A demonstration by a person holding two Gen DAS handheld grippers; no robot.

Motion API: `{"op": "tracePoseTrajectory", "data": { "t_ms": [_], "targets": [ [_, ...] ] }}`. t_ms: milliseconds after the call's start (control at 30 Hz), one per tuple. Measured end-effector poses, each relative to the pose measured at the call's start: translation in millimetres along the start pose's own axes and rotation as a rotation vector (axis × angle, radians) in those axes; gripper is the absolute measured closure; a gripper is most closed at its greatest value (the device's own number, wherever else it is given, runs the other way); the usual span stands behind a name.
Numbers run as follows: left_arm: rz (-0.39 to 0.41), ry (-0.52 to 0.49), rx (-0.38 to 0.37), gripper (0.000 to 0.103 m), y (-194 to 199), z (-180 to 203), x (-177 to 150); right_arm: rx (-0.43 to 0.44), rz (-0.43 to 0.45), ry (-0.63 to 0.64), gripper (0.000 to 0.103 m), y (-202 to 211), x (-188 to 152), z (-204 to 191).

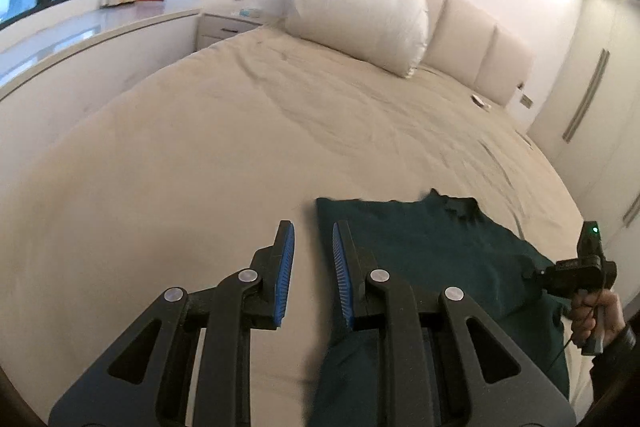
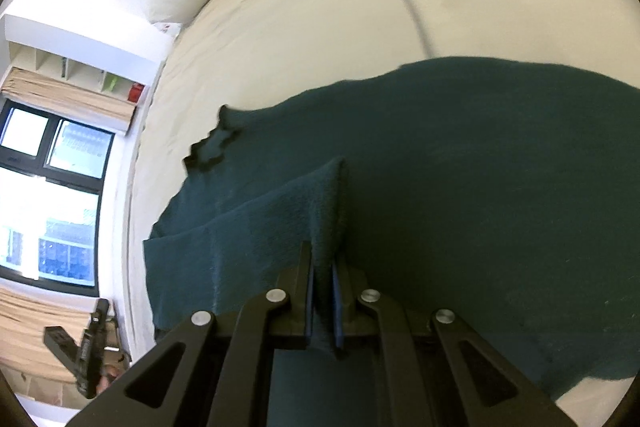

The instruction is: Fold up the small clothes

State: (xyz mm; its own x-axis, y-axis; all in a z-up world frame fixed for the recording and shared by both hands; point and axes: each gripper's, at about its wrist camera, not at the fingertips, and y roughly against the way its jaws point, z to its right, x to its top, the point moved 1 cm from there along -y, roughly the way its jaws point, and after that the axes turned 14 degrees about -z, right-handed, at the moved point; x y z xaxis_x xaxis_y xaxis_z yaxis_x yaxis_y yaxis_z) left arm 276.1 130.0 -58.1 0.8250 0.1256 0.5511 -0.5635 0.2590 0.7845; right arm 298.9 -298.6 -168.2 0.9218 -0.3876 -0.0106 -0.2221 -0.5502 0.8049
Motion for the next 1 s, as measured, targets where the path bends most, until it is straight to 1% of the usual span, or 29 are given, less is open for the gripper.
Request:
{"op": "tracePoseTrajectory", "data": {
  "t_ms": [100,167,233,267,333,367,500,567,667,767,900,1000],
  "targets": [
    [-0.06,-0.057,-0.024,0.084,-18,26,8,-0.022,-0.005,0.005,0.095,-3,3,7],
    [-0.105,-0.089,-0.02,0.084,-37,43,10,-0.033,-0.006,0.016,0.095,-1,-1,13],
    [-0.13,-0.108,-0.023,0.084,-54,58,8,-0.026,-0.005,0.016,0.095,-1,-2,15],
    [-0.154,-0.113,-0.016,0.084,-65,66,7,-0.024,-0.002,0.014,0.095,-2,-1,14],
    [-0.17,-0.128,0.003,0.084,-80,76,6,-0.025,0.001,0.018,0.095,2,-5,17],
    [-0.19,-0.152,0.03,0.084,-93,82,5,-0.023,-0.003,0.019,0.095,2,-5,19],
    [-0.266,-0.185,0.092,0.084,-132,83,-8,-0.012,-0.003,0.01,0.095,-2,-2,21],
    [-0.249,-0.189,0.086,0.084,-134,81,-13,-0.014,0.001,0.013,0.095,-2,-2,21],
    [-0.245,-0.2,0.099,0.084,-133,85,-17,-0.013,0.006,0.006,0.095,-1,-3,21],
    [-0.239,-0.192,0.093,0.084,-131,85,-18,-0.035,0.022,0.018,0.095,4,-9,18],
    [-0.246,-0.242,0.129,0.084,-128,86,-25,-0.031,0.02,0.005,0.096,-1,-5,25],
    [-0.237,-0.239,0.112,0.084,-128,82,-26,-0.017,0.035,-0.007,0.097,-3,-8,30]
  ]
}}
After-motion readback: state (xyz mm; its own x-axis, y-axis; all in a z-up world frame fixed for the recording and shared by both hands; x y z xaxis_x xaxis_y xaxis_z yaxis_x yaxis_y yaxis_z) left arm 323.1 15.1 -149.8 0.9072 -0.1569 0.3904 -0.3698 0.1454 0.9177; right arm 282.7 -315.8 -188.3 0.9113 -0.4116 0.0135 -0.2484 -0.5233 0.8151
